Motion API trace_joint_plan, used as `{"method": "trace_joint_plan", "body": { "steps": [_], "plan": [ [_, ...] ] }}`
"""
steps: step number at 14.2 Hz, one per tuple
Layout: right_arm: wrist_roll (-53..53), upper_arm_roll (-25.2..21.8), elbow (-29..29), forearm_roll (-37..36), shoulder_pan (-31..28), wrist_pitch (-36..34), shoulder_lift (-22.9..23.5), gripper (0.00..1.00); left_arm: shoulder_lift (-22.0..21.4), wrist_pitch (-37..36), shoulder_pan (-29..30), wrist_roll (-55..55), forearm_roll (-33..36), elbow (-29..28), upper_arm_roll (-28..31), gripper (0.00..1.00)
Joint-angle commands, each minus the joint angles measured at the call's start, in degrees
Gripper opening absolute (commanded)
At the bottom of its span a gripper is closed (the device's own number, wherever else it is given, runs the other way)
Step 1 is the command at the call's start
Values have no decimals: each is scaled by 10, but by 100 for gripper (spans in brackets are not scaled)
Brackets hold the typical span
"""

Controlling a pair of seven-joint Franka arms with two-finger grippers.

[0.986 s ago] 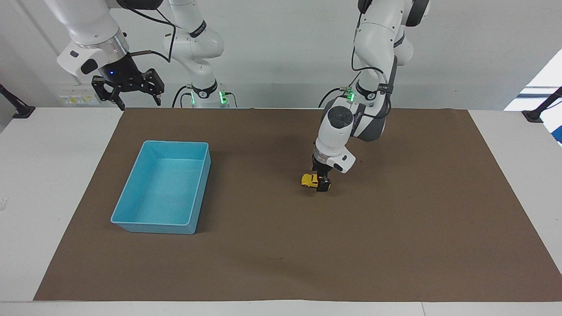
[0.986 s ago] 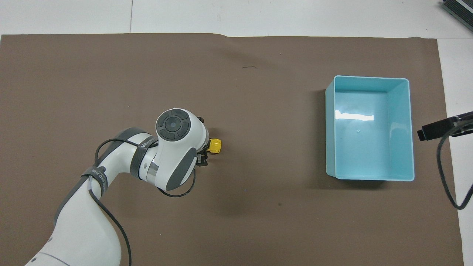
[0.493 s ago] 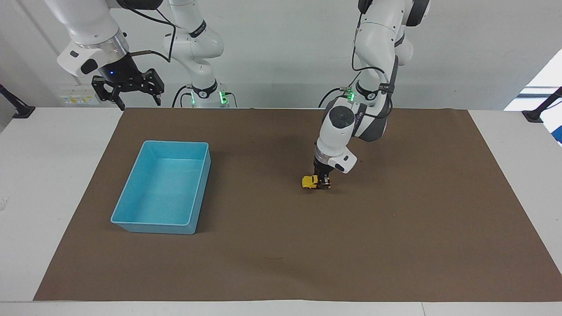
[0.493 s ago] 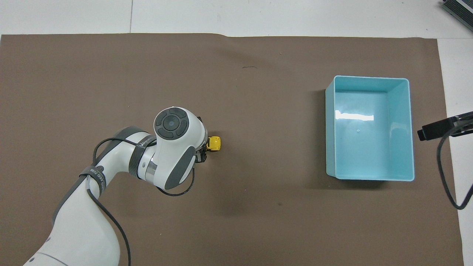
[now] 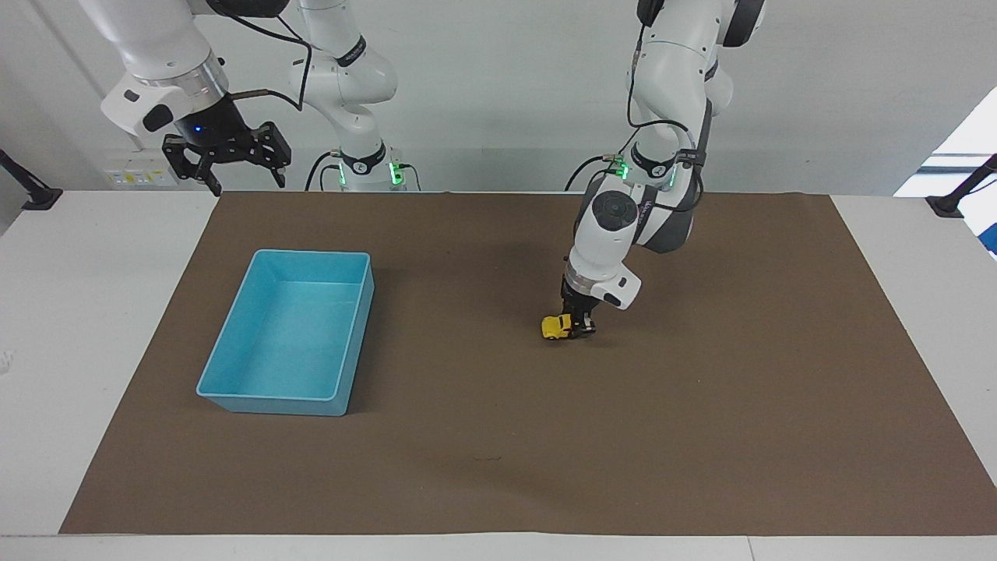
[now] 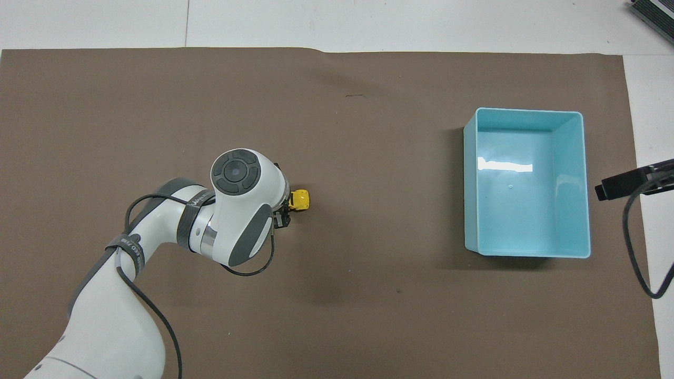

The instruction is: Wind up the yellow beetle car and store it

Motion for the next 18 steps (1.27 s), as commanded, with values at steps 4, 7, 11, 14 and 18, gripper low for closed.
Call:
{"method": "trace_joint_plan", "body": {
  "steps": [4, 7, 11, 14, 18],
  "plan": [
    [6, 1, -16, -1, -4, 7, -12, 100, 8, -3, 45, 27, 6, -1, -2, 0],
    [6, 1, -16, -1, -4, 8, -12, 100, 8, -4, 65, 44, 6, -6, -2, 0],
    [6, 1, -16, -1, -4, 8, -12, 100, 6, -10, 87, 67, 6, -14, -1, 0],
    [6, 1, -16, -1, -4, 8, -12, 100, 6, -23, 100, 80, 6, -14, -1, 0],
    [6, 1, -16, -1, -4, 8, -12, 100, 6, -32, 115, 97, 7, -14, -1, 0]
  ]
}}
